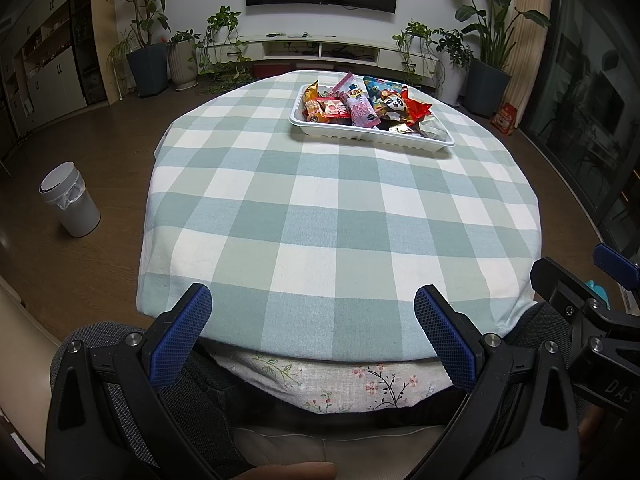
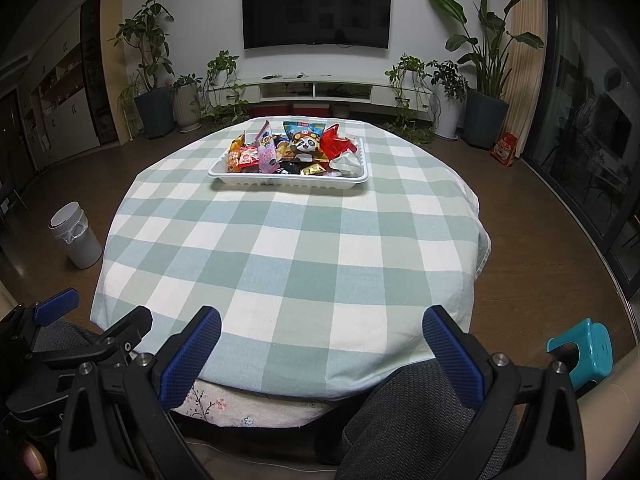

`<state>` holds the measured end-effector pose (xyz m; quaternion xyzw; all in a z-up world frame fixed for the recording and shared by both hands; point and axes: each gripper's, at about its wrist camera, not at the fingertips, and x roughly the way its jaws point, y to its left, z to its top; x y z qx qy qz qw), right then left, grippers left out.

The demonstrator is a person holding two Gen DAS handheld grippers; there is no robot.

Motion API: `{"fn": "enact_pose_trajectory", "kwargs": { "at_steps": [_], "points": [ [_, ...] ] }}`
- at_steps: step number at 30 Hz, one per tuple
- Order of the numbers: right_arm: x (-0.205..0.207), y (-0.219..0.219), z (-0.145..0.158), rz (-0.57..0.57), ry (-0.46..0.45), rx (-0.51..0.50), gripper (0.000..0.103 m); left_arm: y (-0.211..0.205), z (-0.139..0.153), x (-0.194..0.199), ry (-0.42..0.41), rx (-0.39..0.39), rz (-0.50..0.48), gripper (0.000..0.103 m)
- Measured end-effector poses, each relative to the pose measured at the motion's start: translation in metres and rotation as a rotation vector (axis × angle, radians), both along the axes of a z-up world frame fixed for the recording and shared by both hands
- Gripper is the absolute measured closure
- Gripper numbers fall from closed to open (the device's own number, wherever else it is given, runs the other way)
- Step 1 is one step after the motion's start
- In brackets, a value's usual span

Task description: Organize snacks

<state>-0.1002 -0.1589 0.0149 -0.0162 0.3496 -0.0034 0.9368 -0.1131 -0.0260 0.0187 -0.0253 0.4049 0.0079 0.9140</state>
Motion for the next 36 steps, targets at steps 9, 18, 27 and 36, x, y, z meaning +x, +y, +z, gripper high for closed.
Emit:
{"fn": "enact_pose_trajectory", "kwargs": {
  "at_steps": [9,18,27,36],
  "points": [
    [-0.0003,-0.0002,0.0000,0.000,0.001,0.001,0.000,0.0002,-0.0002,0.0001,0.000,0.000,-0.001,0.000],
    [-0.0001,-0.0004,0.0007,0.000,0.002,0.000,0.000,0.0000,0.0001,0.0001,0.000,-0.001,0.000,0.000],
    [0.0004,-0.0004,0.0018,0.000,0.002,0.000,0.000,0.0000,0.0003,0.0001,0.000,-0.001,0.000,0.000],
    [-0.0007,-0.0003,-0.0002,0.001,0.004,0.002,0.000,0.0015,0.0001,-0.0018,-0.018,-0.002,0.002,0.001]
  ]
}}
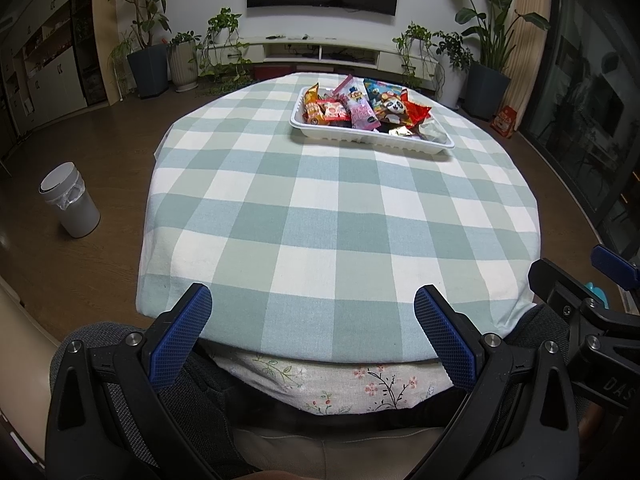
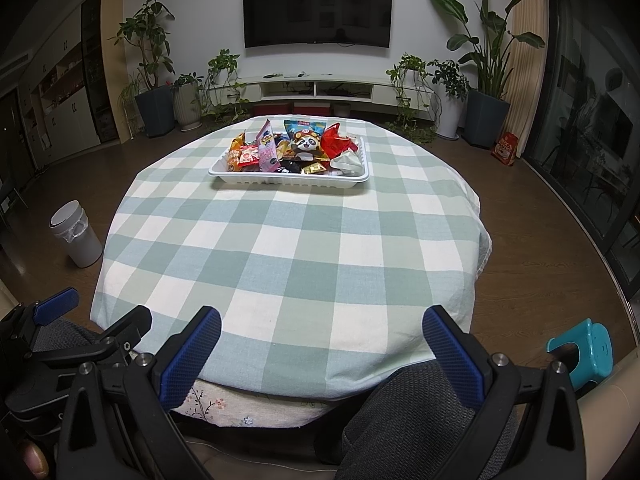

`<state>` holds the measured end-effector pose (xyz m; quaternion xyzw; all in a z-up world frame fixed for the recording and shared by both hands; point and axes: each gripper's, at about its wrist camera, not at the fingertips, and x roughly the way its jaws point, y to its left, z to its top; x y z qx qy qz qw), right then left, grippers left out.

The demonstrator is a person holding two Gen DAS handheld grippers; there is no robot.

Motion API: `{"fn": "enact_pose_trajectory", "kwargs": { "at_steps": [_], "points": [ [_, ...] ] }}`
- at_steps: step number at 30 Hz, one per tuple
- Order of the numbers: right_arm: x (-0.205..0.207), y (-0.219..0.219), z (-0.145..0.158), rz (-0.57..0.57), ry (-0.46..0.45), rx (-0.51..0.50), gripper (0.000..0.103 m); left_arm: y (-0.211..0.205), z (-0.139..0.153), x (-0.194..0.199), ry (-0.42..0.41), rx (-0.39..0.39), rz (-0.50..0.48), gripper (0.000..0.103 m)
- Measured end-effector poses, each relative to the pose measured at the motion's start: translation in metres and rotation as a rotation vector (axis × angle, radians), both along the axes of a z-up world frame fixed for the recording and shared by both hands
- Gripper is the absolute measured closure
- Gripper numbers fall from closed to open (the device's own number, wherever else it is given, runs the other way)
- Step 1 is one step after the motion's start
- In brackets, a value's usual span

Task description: Organize snacks

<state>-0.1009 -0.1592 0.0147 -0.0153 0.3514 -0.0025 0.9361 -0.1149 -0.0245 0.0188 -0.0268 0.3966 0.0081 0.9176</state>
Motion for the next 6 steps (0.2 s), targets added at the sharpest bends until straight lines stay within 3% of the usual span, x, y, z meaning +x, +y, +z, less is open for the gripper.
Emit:
{"fn": "enact_pose_trajectory", "kwargs": {
  "at_steps": [6],
  "points": [
    [-0.0017,-0.0007,-0.0008,0.000,0.003,0.003,0.000,-0.0013,-0.0014,-0.0016,-0.010,0.004,0.002,0.001]
  ]
}}
